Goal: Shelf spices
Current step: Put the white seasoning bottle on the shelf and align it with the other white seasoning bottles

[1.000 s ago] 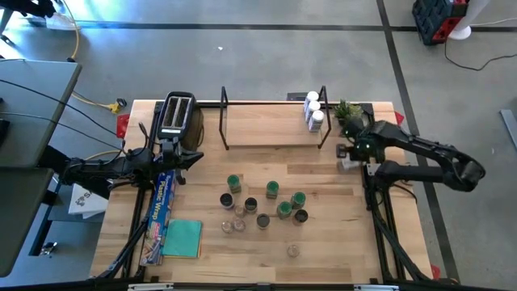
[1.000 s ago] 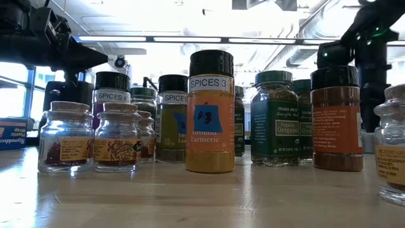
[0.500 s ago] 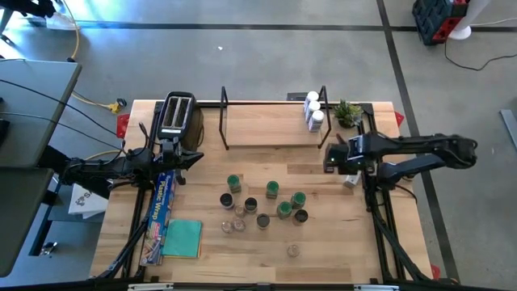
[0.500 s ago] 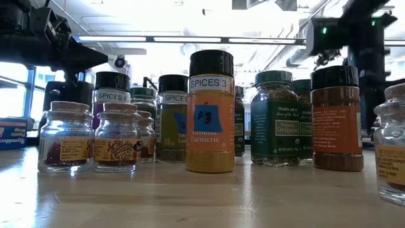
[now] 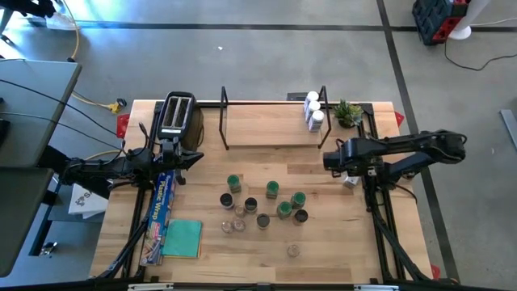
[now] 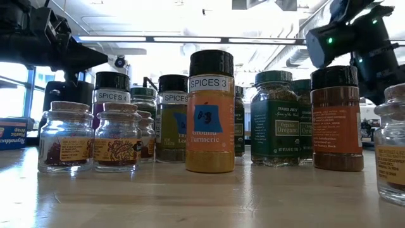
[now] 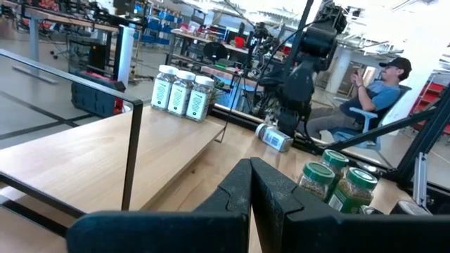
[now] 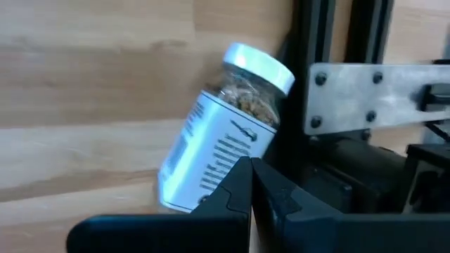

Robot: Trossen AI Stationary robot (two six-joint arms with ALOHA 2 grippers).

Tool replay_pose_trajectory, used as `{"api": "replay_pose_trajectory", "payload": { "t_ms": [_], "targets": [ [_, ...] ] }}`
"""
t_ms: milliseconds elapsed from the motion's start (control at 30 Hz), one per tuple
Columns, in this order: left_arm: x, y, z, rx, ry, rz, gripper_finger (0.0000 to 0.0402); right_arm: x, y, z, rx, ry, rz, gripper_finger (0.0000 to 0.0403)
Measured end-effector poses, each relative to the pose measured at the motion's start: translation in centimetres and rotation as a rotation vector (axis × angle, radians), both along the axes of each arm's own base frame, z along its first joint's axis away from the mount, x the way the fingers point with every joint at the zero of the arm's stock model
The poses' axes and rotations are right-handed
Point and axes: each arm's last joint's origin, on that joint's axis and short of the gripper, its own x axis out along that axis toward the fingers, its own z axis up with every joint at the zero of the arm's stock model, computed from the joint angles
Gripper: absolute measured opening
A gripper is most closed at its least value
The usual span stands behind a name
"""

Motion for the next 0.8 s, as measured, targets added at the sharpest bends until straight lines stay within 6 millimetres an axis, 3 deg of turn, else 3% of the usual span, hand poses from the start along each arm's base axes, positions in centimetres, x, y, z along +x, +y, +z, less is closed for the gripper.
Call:
{"api": "replay_pose_trajectory", "payload": {
  "t_ms": [467,800],
  "targets": [
    [0.0,-0.2,0.0,0.001,0.002,-0.061,0.0000,1.1,1.1,-1.6,0.107,0.088,0.107,0.0000],
    [0.0,-0.2,0.0,0.001,0.001,-0.060,0.0000,2.9,1.7,-2.3,0.107,-0.017,0.122,0.0000]
  ]
}}
